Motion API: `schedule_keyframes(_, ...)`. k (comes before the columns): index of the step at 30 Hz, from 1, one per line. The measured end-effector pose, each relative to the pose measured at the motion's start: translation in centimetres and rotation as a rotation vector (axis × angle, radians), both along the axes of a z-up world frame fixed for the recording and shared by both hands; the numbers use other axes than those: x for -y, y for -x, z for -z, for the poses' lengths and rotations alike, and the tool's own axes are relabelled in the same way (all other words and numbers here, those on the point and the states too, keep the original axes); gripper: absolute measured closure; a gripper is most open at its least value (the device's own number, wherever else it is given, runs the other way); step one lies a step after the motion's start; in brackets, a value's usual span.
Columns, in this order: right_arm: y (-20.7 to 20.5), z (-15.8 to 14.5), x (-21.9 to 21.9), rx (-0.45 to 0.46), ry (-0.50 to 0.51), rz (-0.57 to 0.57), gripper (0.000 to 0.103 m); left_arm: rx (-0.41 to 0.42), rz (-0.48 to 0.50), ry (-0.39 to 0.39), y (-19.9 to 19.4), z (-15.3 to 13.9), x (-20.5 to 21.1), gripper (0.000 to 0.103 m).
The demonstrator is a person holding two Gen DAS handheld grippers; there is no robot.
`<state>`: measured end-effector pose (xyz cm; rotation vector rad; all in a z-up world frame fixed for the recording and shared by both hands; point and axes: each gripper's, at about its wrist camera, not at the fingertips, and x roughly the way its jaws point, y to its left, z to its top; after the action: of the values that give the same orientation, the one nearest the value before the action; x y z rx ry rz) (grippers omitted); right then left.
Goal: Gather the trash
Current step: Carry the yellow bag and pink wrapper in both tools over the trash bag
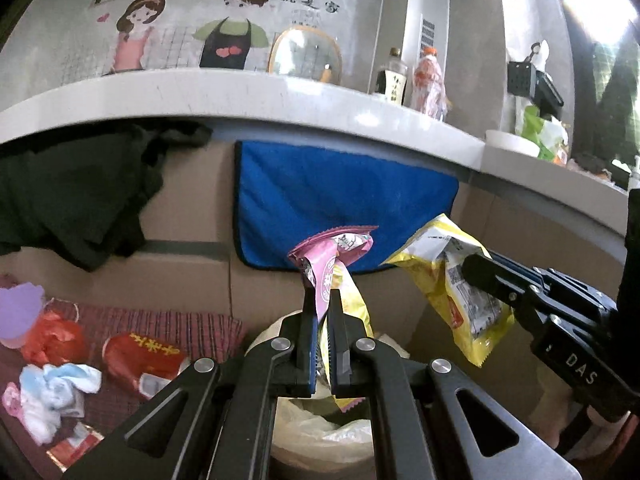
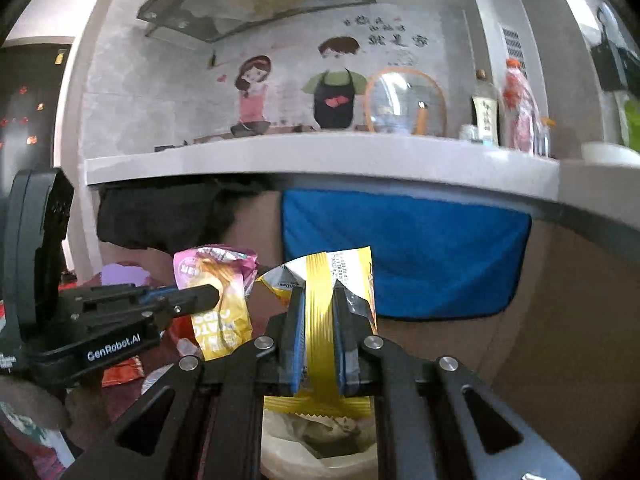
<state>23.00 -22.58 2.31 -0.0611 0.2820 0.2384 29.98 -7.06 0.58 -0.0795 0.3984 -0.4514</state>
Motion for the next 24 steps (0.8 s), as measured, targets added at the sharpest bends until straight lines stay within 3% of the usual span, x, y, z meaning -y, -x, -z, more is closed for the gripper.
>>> schedule_keyframes(14,-4.9,5.1,2.0,-0.108,-0.088,0.042,0.091,-0.073,-0.009,-0.031,-2.4,4.1,0.5,0.099)
schedule_keyframes(24,-5.9,6.5,2.4,-0.141,-0.098,0.049,0.091,-0.108,-0.013,-0.045,-3.7,5.6,1.1,0.099)
